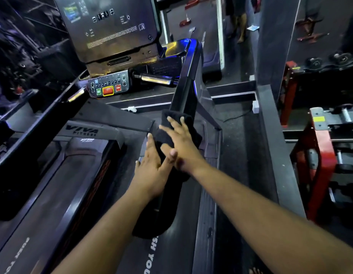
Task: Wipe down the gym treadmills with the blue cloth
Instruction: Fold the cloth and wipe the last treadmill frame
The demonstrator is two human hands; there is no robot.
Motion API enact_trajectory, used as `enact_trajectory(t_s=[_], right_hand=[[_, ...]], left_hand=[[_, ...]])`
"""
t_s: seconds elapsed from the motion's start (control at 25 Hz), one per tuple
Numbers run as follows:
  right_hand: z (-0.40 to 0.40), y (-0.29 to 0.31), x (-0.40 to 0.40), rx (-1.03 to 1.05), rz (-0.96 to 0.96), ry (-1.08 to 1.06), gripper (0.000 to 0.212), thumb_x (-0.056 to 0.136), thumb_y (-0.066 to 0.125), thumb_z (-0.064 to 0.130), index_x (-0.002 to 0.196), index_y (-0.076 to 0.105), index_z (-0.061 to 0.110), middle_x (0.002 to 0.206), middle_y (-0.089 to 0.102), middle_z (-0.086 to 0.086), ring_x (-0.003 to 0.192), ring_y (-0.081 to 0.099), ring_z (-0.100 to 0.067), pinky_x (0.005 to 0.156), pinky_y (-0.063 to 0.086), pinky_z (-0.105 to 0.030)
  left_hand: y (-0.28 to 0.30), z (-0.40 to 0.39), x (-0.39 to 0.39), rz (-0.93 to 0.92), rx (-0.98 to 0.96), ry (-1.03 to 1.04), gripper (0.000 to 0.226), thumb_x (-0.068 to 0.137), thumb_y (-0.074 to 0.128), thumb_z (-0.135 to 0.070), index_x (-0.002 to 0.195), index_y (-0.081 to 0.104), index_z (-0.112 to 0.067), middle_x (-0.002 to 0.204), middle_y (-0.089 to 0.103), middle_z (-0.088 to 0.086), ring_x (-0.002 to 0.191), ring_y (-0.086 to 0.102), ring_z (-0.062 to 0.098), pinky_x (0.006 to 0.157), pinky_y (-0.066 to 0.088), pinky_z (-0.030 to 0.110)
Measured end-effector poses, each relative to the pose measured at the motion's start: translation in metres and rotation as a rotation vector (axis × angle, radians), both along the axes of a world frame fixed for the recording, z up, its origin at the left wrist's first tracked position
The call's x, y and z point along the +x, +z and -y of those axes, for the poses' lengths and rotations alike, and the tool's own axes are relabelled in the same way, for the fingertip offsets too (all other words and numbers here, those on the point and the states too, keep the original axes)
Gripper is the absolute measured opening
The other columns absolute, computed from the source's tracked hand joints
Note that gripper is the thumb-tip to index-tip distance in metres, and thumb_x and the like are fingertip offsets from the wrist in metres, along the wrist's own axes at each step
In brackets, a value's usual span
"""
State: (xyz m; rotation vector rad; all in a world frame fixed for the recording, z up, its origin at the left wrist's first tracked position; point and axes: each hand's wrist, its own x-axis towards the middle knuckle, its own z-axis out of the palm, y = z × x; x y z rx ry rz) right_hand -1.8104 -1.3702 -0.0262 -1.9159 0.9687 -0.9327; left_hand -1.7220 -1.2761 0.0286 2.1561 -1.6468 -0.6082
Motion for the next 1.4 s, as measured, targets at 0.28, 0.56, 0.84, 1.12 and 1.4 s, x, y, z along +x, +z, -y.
enact_trajectory(t_s=[0.28, 0.56, 0.84, 1.12, 1.4], right_hand=[[0.13, 0.0, 0.0, 0.115, 0.229, -0.205, 0.075, 0.081, 0.049, 0.042, 0.152, 0.035, 0.025, 0.167, 0.006, -0.005, 0.153, -0.005, -0.029, 0.121, 0.007, -0.059], [0.002, -0.055, 0.007, 0.225, 0.556, -0.13, 0.074, 0.089, 0.044, 0.051, 0.156, 0.021, 0.03, 0.167, 0.008, 0.007, 0.154, -0.003, -0.011, 0.125, 0.003, -0.039], [0.039, -0.03, 0.01, 0.484, 0.561, -0.313, 0.079, 0.087, 0.038, 0.05, 0.158, 0.013, 0.027, 0.167, 0.003, 0.003, 0.154, -0.002, -0.015, 0.125, 0.0, -0.041], [0.116, -0.005, -0.004, -0.048, 0.044, -0.133, 0.071, 0.085, 0.047, 0.047, 0.153, 0.035, 0.027, 0.167, 0.003, 0.003, 0.153, -0.009, -0.027, 0.119, 0.009, -0.063], [0.113, 0.02, 0.005, -0.187, -0.182, -0.01, 0.055, 0.081, 0.05, 0.052, 0.131, 0.061, 0.034, 0.155, 0.04, 0.011, 0.151, 0.015, -0.014, 0.118, -0.002, -0.065]], left_hand=[[-0.007, 0.033, 0.005, 0.03, -0.012, -0.093, 0.103, 0.076, 0.022, -0.09, 0.157, -0.006, -0.033, 0.166, -0.006, -0.014, 0.149, -0.006, -0.003, 0.125, 0.007, 0.045], [-0.004, 0.032, 0.003, 0.028, 0.015, -0.055, 0.095, 0.075, 0.026, -0.088, 0.155, 0.0, -0.045, 0.165, -0.006, -0.018, 0.152, 0.002, 0.005, 0.124, 0.012, 0.047], [-0.002, 0.031, 0.001, 0.044, 0.027, -0.06, 0.099, 0.074, 0.023, -0.09, 0.157, 0.0, -0.041, 0.165, -0.008, -0.018, 0.149, 0.0, 0.001, 0.124, 0.011, 0.048], [-0.003, 0.032, 0.001, 0.149, 0.053, -0.077, 0.103, 0.072, 0.015, -0.093, 0.157, -0.003, -0.037, 0.165, -0.015, -0.012, 0.151, -0.008, 0.005, 0.125, 0.001, 0.046], [-0.005, 0.031, -0.001, 0.183, 0.065, -0.072, 0.106, 0.071, 0.016, -0.094, 0.157, -0.006, -0.036, 0.163, -0.02, -0.013, 0.151, -0.011, 0.005, 0.124, -0.001, 0.044]])
